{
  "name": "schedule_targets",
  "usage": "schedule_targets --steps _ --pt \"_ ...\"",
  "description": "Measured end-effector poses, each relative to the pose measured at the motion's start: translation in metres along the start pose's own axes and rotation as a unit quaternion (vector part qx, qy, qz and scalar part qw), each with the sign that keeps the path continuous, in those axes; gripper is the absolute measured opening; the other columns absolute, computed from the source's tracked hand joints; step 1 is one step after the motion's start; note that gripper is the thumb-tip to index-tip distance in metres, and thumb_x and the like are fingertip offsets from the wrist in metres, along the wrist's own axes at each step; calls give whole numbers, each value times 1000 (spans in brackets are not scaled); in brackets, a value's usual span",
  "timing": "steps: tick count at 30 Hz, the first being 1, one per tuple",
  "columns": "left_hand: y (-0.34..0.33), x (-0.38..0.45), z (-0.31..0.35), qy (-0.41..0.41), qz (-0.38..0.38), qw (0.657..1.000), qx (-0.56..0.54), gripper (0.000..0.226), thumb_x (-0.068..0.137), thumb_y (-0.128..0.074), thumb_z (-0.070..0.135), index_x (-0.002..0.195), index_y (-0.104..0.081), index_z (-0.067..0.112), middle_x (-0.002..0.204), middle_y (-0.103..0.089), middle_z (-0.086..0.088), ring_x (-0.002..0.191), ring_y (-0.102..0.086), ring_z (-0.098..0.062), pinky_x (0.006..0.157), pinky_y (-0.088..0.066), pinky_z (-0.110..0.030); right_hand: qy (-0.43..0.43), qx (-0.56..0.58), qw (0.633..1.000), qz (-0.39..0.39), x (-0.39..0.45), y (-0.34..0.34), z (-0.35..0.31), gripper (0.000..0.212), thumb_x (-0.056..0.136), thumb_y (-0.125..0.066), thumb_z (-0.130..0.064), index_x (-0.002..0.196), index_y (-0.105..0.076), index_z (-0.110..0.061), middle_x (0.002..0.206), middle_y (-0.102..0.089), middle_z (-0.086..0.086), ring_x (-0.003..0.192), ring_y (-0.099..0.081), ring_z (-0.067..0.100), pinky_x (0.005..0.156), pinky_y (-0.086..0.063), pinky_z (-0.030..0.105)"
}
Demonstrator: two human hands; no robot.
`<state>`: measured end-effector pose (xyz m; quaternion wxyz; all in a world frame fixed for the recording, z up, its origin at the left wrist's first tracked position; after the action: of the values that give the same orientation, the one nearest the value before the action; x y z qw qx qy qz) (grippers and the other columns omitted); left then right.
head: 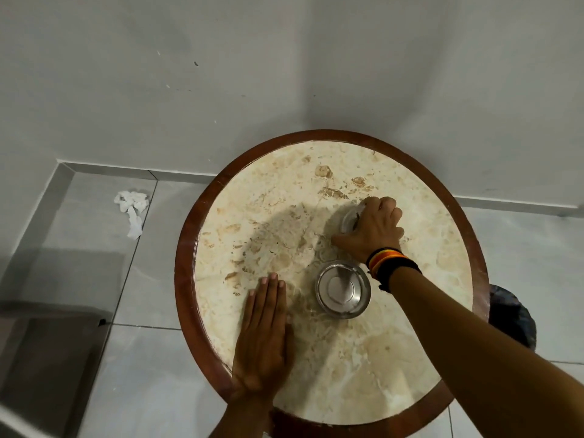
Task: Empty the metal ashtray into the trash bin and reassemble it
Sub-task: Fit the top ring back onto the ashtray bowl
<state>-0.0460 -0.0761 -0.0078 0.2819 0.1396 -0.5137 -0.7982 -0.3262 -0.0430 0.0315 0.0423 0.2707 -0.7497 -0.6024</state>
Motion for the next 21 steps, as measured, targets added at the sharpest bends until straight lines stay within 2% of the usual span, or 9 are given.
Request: schedule_targets --steps 4,8,11,14,18,21 --pt "0 1 1 -2 -4 1000 10 60 107 -33 28 162 -35 6 173 -30 -12 163 -26 -28 129 -28 -49 -5 70 996 49 -7 6 11 91 59 -84 -56 129 -44 -15 125 -37 10 117 -39 30 91 -50 47" --pt "0 -2 0 3 -7 1000 12 60 107 -31 28 164 -31 7 175 -26 -10 164 -22 -26 131 -30 -52 37 101 993 37 -12 20 7 87 64 -86 -48 134 -48 -15 133 -38 10 124 -39 29 99 -50 49" --pt "0 -2 0 9 -2 1000 9 59 108 -29 29 164 -30 9 175 -26 -9 165 -20 -24 131 -29 -51 126 108 986 -29 -37 28 -10 92 65 -84 -50 141 -45 -16 141 -38 7 128 -40 27 106 -49 47" --pt "1 -4 1 6 -1 1000 10 59 108 -29 28 164 -30 9 175 -26 -9 165 -20 -24 131 -30 -51 190 37 974 -115 -81 12 -20 106 68 -79 -58 154 -29 -20 157 -24 6 141 -32 31 114 -41 51" --pt "2 -3 1 5 3 1000 15 59 108 -31 28 164 -31 8 175 -27 -10 164 -22 -25 130 -32 -52 209 -16 967 -142 -111 -13 -20 111 71 -77 -58 158 -22 -17 165 -15 8 150 -18 33 120 -28 51" --pt "2 -2 2 6 2 1000 19 59 108 -32 28 164 -31 8 175 -27 -10 164 -21 -25 132 -29 -50 209 -25 967 -141 -112 -25 -18 112 70 -79 -57 157 -24 -14 164 -19 11 150 -20 33 121 -27 48"
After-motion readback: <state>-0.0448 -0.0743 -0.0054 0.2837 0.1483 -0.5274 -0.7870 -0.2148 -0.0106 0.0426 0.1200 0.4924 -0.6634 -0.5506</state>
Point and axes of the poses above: each hand's wrist, its own x-axis towards the middle knuckle, its own y-axis out of the back of the hand, z = x × y, the point moved 8 cm from there along x, towards the middle knuckle
